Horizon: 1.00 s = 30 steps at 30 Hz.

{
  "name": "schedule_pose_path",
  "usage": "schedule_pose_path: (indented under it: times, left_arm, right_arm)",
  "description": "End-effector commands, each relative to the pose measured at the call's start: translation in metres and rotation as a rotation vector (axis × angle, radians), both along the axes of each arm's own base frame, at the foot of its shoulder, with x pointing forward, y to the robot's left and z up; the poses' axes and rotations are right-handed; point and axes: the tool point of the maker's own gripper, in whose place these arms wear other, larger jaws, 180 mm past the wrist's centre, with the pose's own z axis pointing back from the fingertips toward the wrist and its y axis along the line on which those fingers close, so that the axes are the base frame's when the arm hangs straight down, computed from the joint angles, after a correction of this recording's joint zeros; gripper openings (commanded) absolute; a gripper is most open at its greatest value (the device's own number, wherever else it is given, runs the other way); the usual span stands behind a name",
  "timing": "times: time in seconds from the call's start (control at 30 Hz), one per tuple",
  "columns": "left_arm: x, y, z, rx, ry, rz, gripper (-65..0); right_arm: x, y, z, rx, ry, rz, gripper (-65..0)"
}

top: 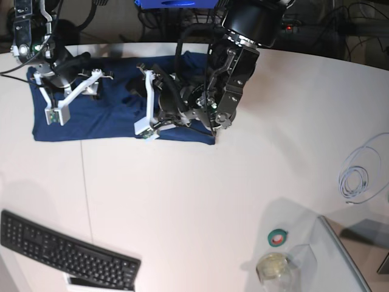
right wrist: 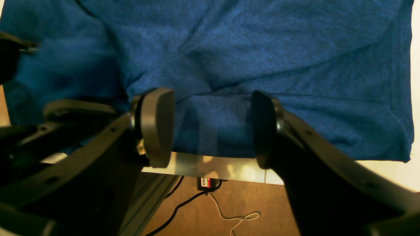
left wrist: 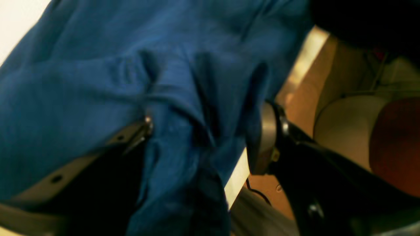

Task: Layout the t-shirt on the table in an organized manner, then fold the t-shirt properly
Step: 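Open the left gripper and raise it away from the shirt, then grasp the folded shirt edge with the right gripper and fold it over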

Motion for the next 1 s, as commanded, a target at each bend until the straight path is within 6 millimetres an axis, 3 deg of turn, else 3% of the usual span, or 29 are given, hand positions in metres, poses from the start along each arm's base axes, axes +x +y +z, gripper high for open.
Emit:
schedule_pose_path:
  times: [0.0,0.13,0.33,0.43,0.5,0.6,0.7,0.8,0.9,0.97]
  left_arm:
    - [0.013,-0.014,0.018,-0.058,-0.041,0.003,-32.1]
    - [0.013,-0.025,0.025,-0.08,-0.048,-0.01,-32.1]
    - [0.015,-0.031,0.031,-0.1,-0.054,-0.013,-32.1]
    - [0.014,-0.042,0.046,-0.204,-0.011,0.006,-32.1]
    - [0.021,-0.047,0.06,-0.26,-0.01,0.011,-32.1]
    - [0.038,-0.026,0.063,-0.253,-0.038,0.04,-32.3]
    - [0.068,0.035,0.061,-0.193,-0.106,0.159,-32.3]
    - [0.084,0.135,0.049,-0.072,-0.148,0.344,-32.4]
    - [0.073,0.246,0.032,0.081,-0.139,0.532,-33.4]
    - [0.058,0.308,0.028,0.15,-0.133,0.659,-41.0]
  right_arm:
    - [0.005,-0.003,0.006,-0.005,-0.029,-0.002,-30.2]
    - [0.002,-0.008,0.005,-0.013,-0.024,-0.016,-30.2]
    - [0.004,-0.066,0.014,-0.087,-0.049,-0.159,-30.2]
    - [0.003,-0.088,0.02,-0.114,-0.061,-0.215,-30.2]
    - [0.004,-0.091,0.022,-0.119,-0.067,-0.222,-30.2]
    - [0.008,-0.077,0.025,-0.105,-0.082,-0.183,-30.2]
    - [0.012,-0.044,0.026,-0.07,-0.087,-0.091,-30.2]
    - [0.021,-0.014,0.029,-0.025,-0.107,-0.019,-30.2]
    - [0.032,0.02,0.032,0.021,-0.124,0.062,-30.2]
    - [0.041,0.041,0.037,0.047,-0.147,0.112,-30.2]
